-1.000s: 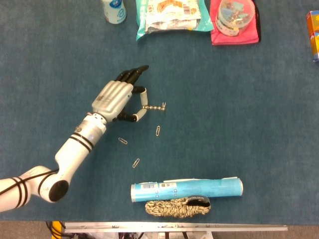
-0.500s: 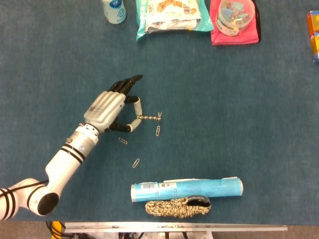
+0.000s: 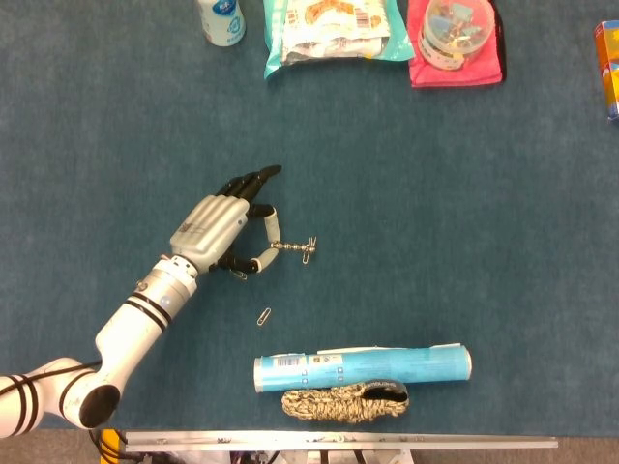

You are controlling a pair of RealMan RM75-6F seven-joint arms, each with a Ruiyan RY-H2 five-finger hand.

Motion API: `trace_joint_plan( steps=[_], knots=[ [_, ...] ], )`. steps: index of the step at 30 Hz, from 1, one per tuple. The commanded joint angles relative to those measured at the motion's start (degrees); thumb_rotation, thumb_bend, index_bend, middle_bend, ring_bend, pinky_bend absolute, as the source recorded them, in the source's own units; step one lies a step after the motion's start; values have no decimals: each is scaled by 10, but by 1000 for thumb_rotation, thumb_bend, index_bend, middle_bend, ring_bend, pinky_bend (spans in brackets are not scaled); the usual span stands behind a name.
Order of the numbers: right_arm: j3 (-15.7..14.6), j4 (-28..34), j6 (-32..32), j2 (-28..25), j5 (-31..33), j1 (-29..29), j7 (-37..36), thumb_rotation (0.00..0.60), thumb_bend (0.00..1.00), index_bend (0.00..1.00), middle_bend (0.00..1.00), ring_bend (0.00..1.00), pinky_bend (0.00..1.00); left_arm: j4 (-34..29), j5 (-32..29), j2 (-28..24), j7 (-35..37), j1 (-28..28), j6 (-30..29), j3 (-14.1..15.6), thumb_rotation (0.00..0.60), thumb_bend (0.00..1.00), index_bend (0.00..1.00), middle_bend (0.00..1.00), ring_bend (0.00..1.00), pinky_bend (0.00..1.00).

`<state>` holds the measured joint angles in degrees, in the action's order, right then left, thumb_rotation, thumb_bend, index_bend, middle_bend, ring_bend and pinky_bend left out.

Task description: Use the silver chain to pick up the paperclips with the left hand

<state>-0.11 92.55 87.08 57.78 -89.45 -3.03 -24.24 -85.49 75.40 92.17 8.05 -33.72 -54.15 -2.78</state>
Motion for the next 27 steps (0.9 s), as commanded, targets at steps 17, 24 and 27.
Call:
trace_joint_plan(
  steps=[17,24,27],
  knots=[
    [-1,-3,-1,4,5,1,-2,600,0,0,60,31,223,14,-5,2,28,15,9,2,600,356,613,0,0,67],
    [0,0,4,1,4,0,-6,600,0,0,60,31,223,-12,8,-31,48,18,4,-2,600,357,617,0,0,69],
    [0,0,2,1,4,2,-6,600,0,0,60,31,223,-15,6,-44,49,22,-2,-4,600,357,618,0,0,69]
  ],
)
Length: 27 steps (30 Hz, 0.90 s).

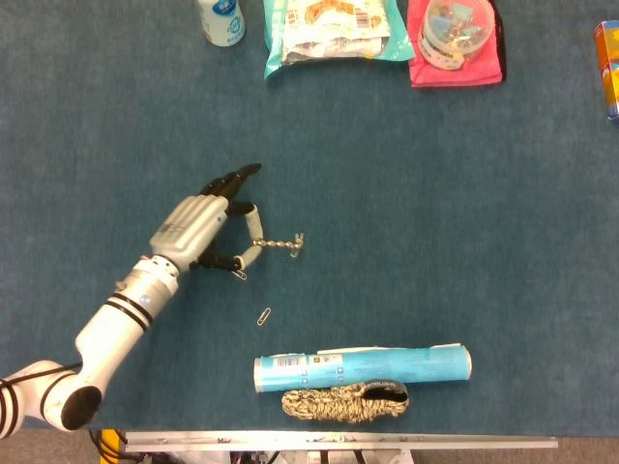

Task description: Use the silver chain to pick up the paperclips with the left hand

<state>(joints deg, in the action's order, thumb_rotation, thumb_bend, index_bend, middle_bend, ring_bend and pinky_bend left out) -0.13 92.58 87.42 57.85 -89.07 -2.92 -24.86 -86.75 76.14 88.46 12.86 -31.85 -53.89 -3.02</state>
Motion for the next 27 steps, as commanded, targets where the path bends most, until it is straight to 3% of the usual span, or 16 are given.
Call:
trace_joint_plan(
  steps=[1,8,17,27],
  knots=[
    [1,0,-3,0,0,2,0,600,0,0,60,31,223,-3,-2,-11,2,5,-7,-2,600,357,618,0,0,69],
    [1,2,-6,1,-1,6,3,600,0,0,60,31,223,16,-21,-34,19,18,-17,-14,600,356,618,0,0,69],
    [1,8,-12,0,2,10,8,600,0,0,60,31,223,85,-63,-46,64,27,6,-35,600,357,618,0,0,70],
    [3,12,-20,-1,4,16,13,600,0,0,60,31,223,144,-69,-32,80,42,21,-26,600,357,563,0,0,70]
  ],
)
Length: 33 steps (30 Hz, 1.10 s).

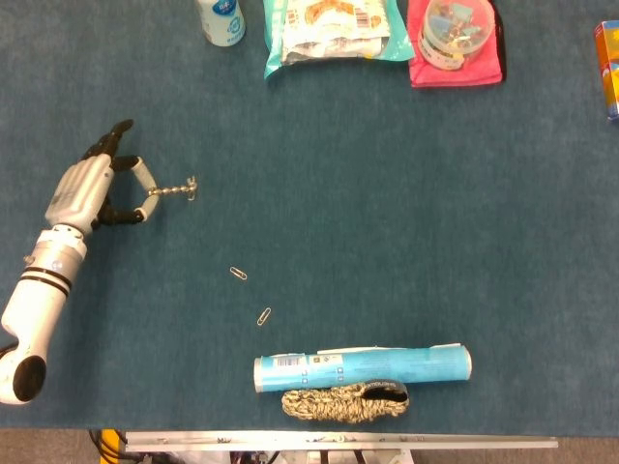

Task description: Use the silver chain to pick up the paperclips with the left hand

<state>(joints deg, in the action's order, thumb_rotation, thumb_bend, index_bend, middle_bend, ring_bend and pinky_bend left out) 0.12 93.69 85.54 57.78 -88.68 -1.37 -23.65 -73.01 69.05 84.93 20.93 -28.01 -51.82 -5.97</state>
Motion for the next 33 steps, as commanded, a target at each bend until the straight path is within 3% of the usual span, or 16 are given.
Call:
trace_joint_plan(
  steps=[1,8,11,22,33],
  knots=[
    [0,1,-2,0,0,2,1,600,0,0,60,31,223,10,3,4,-1,6,0,4,600,357,537,0,0,70],
    [1,4,-7,0,1,6,7,600,0,0,60,31,223,8,17,-6,2,16,-17,2,600,356,333,0,0,70],
    [2,3,-9,0,3,8,8,600,0,0,60,31,223,-3,21,-16,-1,23,-32,1,600,356,293,0,0,70],
    [21,-3,1,6,31,9,49,600,0,3,104,31,223,-92,30,-89,-112,85,-178,-11,600,356,306,0,0,76],
    [38,-16,1,28,56,14,110,600,0,76,144,42,225,-206,36,-195,-202,151,-240,25,600,356,324,0,0,76]
  ],
)
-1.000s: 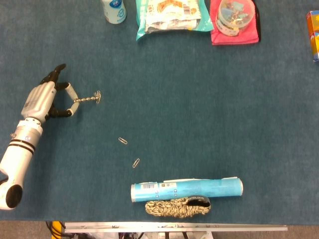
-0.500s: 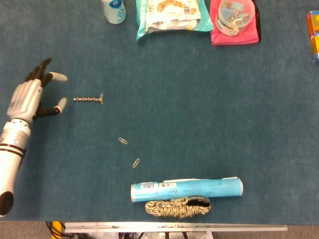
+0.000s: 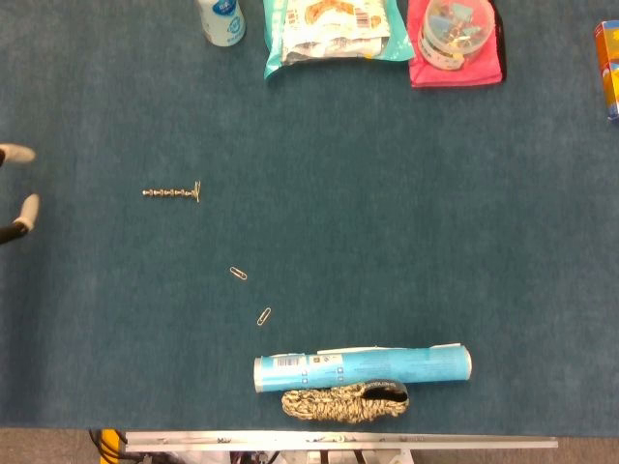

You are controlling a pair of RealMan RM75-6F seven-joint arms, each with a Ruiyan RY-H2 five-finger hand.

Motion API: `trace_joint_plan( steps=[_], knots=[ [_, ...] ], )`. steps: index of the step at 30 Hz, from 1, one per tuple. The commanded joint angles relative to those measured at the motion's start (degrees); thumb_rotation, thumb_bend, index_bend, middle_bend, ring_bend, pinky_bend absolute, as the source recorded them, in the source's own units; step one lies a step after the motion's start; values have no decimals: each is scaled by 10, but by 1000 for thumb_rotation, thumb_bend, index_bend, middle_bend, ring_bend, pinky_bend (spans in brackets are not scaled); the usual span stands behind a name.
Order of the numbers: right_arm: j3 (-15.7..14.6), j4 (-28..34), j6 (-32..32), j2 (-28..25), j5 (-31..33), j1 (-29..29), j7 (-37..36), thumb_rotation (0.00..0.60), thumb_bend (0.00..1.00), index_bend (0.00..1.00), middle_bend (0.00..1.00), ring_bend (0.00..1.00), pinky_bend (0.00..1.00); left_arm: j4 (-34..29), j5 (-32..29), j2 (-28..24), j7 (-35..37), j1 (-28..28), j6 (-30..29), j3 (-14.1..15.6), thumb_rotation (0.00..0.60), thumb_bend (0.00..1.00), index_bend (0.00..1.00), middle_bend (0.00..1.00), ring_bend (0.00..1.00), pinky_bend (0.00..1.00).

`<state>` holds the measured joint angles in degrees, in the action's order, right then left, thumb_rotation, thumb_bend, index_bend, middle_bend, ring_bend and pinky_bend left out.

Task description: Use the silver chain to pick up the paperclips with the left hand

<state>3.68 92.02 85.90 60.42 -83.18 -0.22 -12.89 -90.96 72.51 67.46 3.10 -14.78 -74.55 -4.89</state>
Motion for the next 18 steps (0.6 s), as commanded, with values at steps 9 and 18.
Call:
trace_joint_plan(
  steps=[9,18],
  knots=[
    [3,27,-13,-5,-1,9,-3,600,0,81,145,42,225,-88,2,-48,-16,82,-57,49,600,356,325,0,0,76],
    [0,41,-23,-10,-7,13,-15,600,0,82,145,42,225,-85,-2,-45,-3,108,-71,48,600,356,331,0,0,76]
  ],
)
